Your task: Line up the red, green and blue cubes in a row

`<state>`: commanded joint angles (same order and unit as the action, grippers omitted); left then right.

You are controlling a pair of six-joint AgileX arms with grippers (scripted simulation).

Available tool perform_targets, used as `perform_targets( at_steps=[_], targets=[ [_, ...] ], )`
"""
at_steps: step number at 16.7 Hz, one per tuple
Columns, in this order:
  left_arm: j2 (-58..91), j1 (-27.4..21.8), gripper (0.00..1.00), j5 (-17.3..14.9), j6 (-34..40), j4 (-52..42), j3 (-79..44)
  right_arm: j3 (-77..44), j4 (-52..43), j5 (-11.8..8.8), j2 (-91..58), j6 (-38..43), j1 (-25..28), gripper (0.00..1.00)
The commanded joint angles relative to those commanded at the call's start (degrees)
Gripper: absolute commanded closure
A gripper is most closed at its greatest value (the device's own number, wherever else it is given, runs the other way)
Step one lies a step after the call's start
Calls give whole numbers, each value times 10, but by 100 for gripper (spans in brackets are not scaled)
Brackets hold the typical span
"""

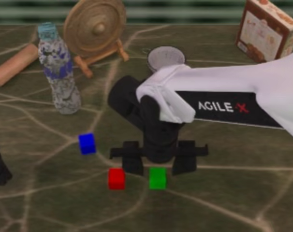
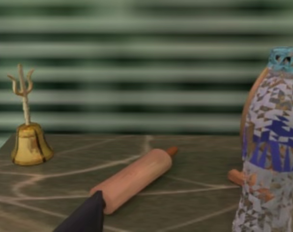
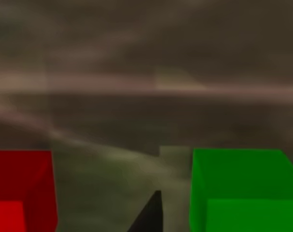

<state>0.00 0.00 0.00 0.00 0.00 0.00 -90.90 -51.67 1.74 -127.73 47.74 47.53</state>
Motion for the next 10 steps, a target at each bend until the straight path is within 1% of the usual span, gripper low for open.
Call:
perform_targets(
  at_steps=[1,2,10],
  targets=[
    [0,0,0,0,0,0,0,0,0,0,0,0,0,2],
    [0,0,0,0,0,0,0,0,0,0,0,0,0,0],
    [0,0,0,0,0,0,0,0,0,0,0,0,-1,0]
  ],
)
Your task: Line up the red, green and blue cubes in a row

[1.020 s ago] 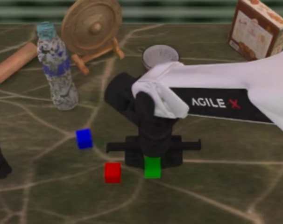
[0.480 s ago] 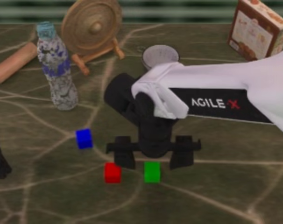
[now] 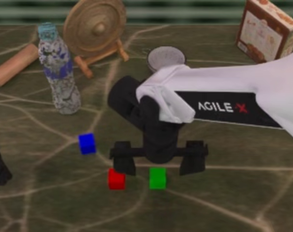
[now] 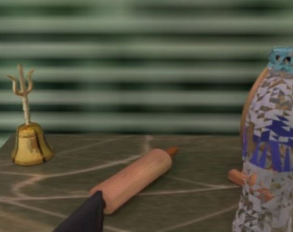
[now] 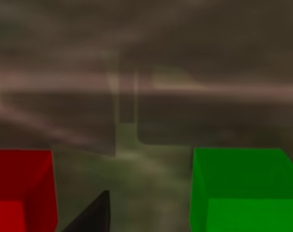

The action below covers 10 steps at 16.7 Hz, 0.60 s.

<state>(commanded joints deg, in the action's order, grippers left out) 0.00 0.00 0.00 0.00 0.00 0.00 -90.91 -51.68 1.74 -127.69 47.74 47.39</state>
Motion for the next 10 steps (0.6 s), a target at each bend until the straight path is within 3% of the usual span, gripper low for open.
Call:
perform_targets(
  at_steps=[10],
  targets=[
    [0,0,0,0,0,0,0,-85,-134,0,49,1,8,0]
  ],
)
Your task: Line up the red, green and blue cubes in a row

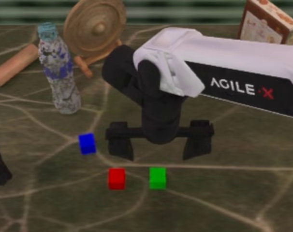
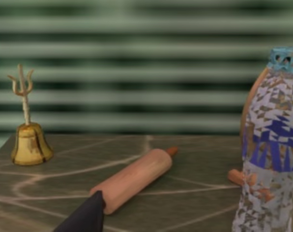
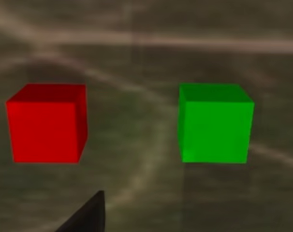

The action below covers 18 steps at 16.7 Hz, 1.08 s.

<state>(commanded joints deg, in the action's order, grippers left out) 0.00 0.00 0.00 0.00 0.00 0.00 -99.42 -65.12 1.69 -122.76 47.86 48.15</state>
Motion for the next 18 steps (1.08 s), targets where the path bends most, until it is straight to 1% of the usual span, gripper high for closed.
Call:
perform_targets(
  at_steps=[5,9,13,18],
  targets=[
    [5,-1,0,0,2,-3,-5,6,5,1,4,-2,-6,0],
    [76,-19,0,-1,29,-46,-71,73,47,17,85,-38,-42,0],
    [235,-49,0,-1,79,-130,-196,206,123,33,244,-108,-105,0],
    [528,-97,0,1,156,-266,-386,432,249,42,499,-220,-206,0]
  ],
)
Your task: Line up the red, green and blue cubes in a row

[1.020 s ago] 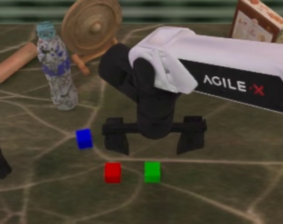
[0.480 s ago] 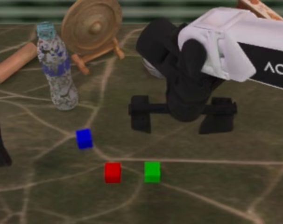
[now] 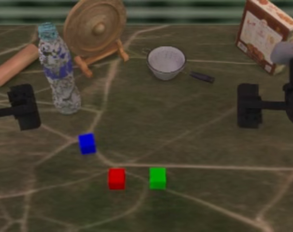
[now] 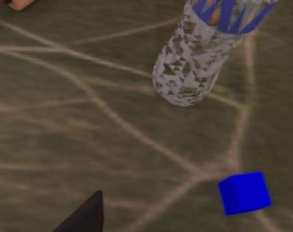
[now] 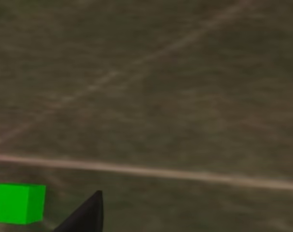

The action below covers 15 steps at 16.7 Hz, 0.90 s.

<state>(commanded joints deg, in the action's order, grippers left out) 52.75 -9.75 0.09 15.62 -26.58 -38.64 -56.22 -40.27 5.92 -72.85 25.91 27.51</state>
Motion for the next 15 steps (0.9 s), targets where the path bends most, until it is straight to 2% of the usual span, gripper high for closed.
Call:
perform_targets(
  at_steps=[4,9,15],
  targets=[
    [230,-42,0,0,62,-114,-153,194,113,-4,226,-90,-88,0],
    [455,-86,0,-1,129,-230,-321,402,256,-25,496,-185,-186,0],
    [622,-117,0,-2,181,-310,-453,545,384,-54,704,-251,-260,0]
  ],
)
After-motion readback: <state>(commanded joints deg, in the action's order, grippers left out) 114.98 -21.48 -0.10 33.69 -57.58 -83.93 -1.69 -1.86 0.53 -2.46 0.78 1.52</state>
